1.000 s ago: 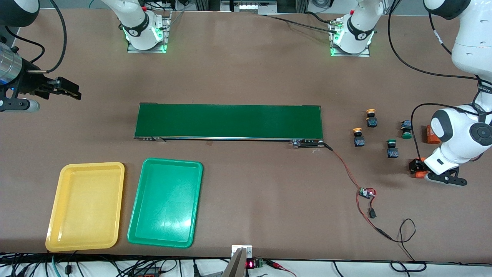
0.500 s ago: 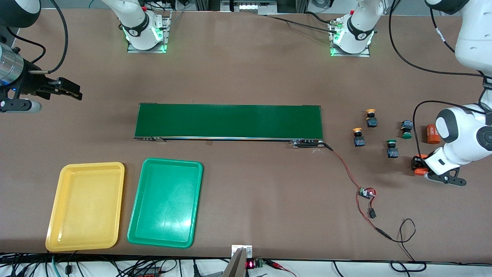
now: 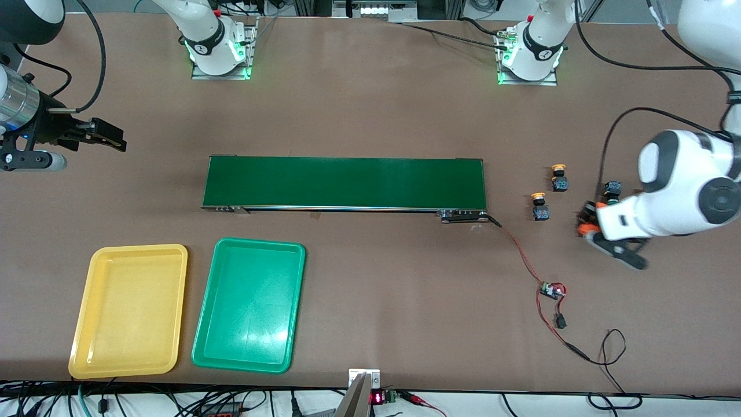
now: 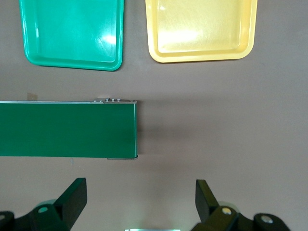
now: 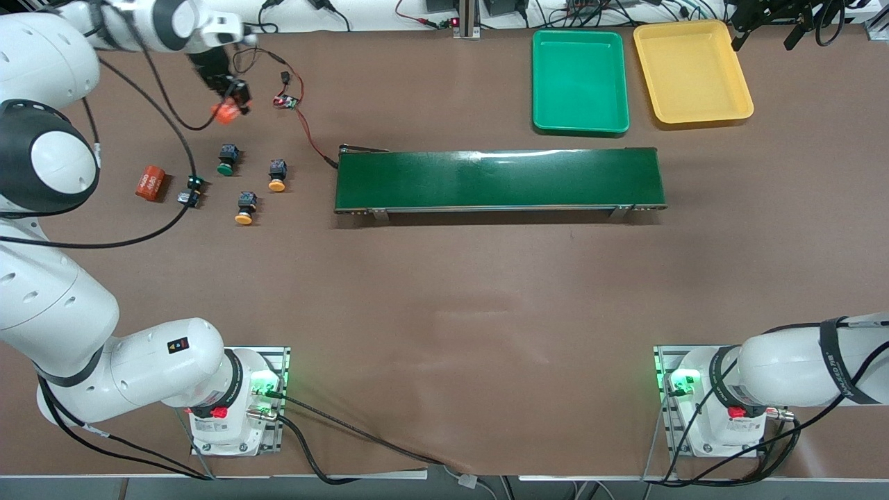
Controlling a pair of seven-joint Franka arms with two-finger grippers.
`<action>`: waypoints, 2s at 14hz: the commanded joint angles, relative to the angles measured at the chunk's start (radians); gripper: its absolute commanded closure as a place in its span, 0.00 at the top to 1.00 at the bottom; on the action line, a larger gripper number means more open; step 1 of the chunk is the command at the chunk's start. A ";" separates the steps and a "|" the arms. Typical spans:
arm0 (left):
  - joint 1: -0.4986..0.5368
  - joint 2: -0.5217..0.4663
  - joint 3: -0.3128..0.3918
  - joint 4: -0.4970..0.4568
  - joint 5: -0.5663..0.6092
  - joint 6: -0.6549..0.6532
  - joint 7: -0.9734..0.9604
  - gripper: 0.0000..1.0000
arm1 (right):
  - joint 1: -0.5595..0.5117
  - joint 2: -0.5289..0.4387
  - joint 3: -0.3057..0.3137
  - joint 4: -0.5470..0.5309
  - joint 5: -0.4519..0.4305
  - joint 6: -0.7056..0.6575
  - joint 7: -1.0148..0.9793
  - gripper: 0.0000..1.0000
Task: Sort buttons by color to trays
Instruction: 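Carry the orange cylinder with the left gripper onto the conveyor belt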
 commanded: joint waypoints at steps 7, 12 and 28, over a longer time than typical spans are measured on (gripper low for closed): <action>-0.084 0.018 -0.280 -0.097 0.029 -0.002 0.252 0.21 | -0.024 0.014 -0.007 0.016 -0.007 -0.017 -0.012 1.00; -0.115 0.018 -0.308 -0.235 0.034 0.210 0.410 0.19 | -0.030 0.015 -0.007 0.018 -0.007 -0.017 -0.012 1.00; -0.034 -0.054 -0.251 -0.180 0.032 0.111 0.063 1.00 | -0.039 0.015 -0.007 0.013 -0.003 -0.018 -0.015 1.00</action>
